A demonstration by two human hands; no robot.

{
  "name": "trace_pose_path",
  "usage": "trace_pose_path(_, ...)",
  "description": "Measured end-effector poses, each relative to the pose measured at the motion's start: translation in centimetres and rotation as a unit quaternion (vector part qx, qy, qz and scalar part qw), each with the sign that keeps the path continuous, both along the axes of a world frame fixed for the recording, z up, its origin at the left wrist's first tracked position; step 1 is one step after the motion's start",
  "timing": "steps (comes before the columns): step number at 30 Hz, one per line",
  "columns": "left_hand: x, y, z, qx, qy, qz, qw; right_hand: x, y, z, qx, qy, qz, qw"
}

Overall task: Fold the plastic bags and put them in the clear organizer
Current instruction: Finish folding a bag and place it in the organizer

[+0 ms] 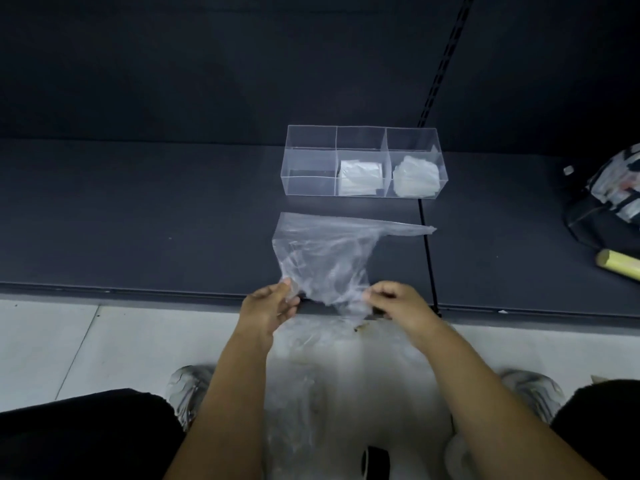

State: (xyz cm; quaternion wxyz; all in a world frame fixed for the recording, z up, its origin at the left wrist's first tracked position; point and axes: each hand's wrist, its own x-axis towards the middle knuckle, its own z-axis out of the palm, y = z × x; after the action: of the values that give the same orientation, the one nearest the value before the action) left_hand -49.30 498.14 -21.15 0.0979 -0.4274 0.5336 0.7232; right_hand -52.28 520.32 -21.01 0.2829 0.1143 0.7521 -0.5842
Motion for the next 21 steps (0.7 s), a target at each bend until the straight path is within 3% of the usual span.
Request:
trace_pose_path(5,-0.1,-1.5,-0.4,0.016,-0.011,0.097,0.995,-2.1,4.9,0.4,-0.171,-0.093,-0.183,0.964)
trace_pose_path(11,0.2,-0.9,-1.0,0.02,-0.006,0.082,0.996,-3.1,8.5,0.3,-0.103,-0.108,-0.322,0.935)
trace_pose_path(16,0.3,-0.2,-1.1,-0.004,-0.009,0.077,0.997,-0.9,8.1,0.6,-0.097,-0.182,-0.222,0.953)
trace_pose_path(21,0.6,-0.2,-0.9,-0.019,-0.014,0.065,0.998,0.3,6.5,0.3,-0.13,-0.058,-0.121,0.982)
